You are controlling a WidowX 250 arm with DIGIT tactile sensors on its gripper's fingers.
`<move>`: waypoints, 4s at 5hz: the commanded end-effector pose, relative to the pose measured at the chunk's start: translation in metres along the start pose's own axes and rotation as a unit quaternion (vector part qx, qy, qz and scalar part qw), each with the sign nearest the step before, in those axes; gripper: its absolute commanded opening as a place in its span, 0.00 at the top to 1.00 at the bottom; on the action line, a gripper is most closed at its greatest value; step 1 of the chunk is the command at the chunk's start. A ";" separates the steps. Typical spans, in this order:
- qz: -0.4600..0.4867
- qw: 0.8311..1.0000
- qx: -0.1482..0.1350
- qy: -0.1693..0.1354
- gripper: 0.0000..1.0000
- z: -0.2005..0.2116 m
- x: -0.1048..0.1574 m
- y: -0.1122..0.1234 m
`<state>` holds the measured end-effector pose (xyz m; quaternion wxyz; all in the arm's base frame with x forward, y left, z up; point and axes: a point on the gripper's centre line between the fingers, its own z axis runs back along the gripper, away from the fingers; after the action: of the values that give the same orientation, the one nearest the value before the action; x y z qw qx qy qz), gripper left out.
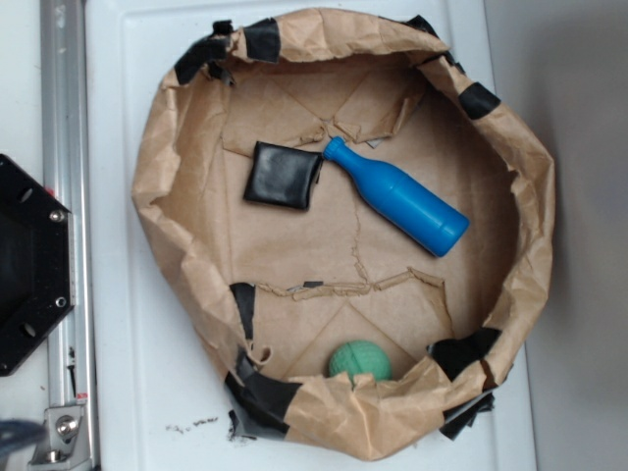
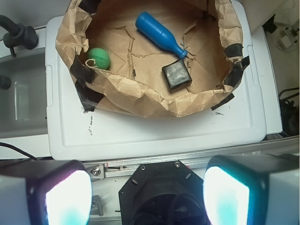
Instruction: Grab the green ball.
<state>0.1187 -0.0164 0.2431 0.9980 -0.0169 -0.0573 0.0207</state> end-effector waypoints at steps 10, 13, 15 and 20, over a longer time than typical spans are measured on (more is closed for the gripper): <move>0.444 0.882 -0.115 0.105 0.00 -0.181 0.106 -0.040; 0.457 0.863 -0.160 0.140 0.00 -0.201 0.135 -0.082; 0.457 0.841 -0.172 0.232 1.00 -0.238 0.108 -0.119; 0.155 0.986 -0.008 -0.059 1.00 -0.056 0.138 0.000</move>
<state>0.2615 -0.0067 0.1827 0.9796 -0.0250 -0.0872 0.1793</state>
